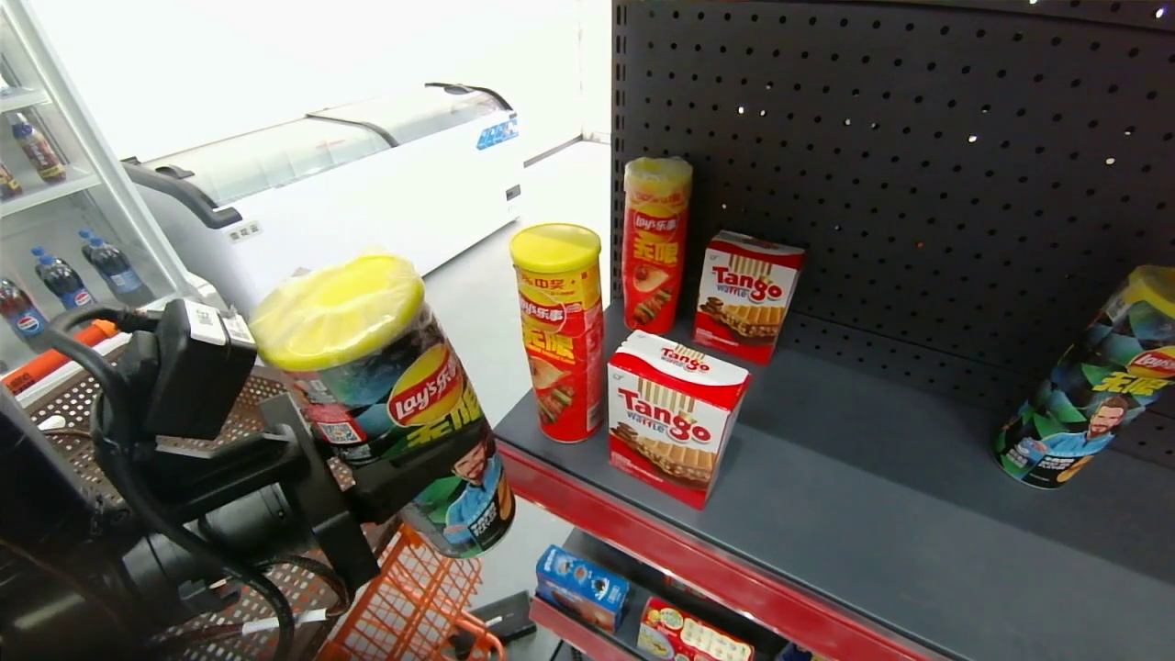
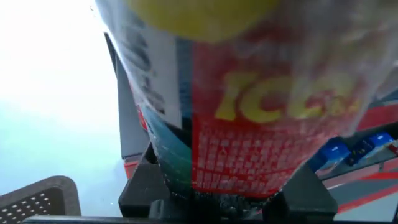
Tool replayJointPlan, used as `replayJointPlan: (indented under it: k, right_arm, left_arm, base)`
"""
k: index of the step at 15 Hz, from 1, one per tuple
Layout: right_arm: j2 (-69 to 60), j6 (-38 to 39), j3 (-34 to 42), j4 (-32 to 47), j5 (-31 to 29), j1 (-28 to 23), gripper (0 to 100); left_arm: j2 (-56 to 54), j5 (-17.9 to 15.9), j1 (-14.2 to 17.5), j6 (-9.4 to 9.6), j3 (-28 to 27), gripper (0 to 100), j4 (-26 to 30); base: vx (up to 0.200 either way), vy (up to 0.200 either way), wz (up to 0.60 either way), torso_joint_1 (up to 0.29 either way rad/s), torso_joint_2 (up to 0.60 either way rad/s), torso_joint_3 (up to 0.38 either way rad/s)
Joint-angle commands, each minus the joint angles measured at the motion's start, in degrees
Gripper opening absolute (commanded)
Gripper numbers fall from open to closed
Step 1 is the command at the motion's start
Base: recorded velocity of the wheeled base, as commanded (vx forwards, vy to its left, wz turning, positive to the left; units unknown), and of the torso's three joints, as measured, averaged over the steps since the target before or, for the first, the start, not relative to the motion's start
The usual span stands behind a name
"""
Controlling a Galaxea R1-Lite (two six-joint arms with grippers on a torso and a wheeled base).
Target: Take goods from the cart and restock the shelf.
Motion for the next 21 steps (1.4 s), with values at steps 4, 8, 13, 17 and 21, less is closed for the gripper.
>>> replayJointPlan:
  k: [4,8,13,17,21]
  right_arm:
    - [0.1,0.0,0.0,-0.1,0.0,0.0,100]
    - [0.1,-0.1,0.0,0.0,0.0,0.0,100]
    - [0.1,0.0,0.0,-0.1,0.1,0.0,100]
    - [0.1,0.0,0.0,-0.1,0.1,0.0,100]
    - [0.1,0.0,0.0,0.0,0.1,0.0,100]
  left_arm:
    - [0.4,-3.6,-0.3,0.02,-2.5,0,5.5]
    - [-2.4,-5.6,-3.2,0.2,-6.1,0,13.1]
    - [-2.9,-10.1,-7.4,0.2,-6.1,0,13.3]
    - [-2.9,-11.8,-7.5,0.2,-5.9,0,13.3]
    - [-2.9,-11.8,-7.4,0.28,-5.7,0,13.3]
  base:
    - [0.0,0.0,0.0,0.0,0.0,0.0]
    - [0.0,0.0,0.0,0.0,0.0,0.0]
    - [0.0,0.0,0.0,0.0,0.0,0.0]
    - [0.0,0.0,0.0,0.0,0.0,0.0]
    - [0.0,0.0,-0.15,0.002,0.0,-0.001]
